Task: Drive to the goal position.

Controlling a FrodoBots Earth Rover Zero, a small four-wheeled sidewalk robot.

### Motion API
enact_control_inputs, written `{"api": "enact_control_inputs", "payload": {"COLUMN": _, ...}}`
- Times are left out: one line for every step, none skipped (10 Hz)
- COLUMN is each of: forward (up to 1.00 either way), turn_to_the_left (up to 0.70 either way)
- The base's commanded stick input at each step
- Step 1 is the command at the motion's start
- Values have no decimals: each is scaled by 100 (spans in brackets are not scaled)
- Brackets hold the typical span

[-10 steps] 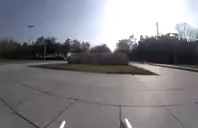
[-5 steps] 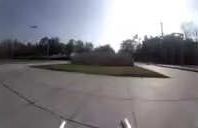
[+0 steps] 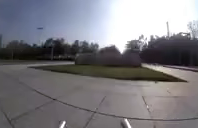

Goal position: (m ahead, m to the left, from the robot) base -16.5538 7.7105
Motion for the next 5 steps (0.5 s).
{"api": "enact_control_inputs", "payload": {"forward": 100, "turn_to_the_left": 40}}
{"api": "enact_control_inputs", "payload": {"forward": 100, "turn_to_the_left": 40}}
{"api": "enact_control_inputs", "payload": {"forward": 100, "turn_to_the_left": 40}}
{"api": "enact_control_inputs", "payload": {"forward": 100, "turn_to_the_left": 40}}
{"api": "enact_control_inputs", "payload": {"forward": 100, "turn_to_the_left": 40}}
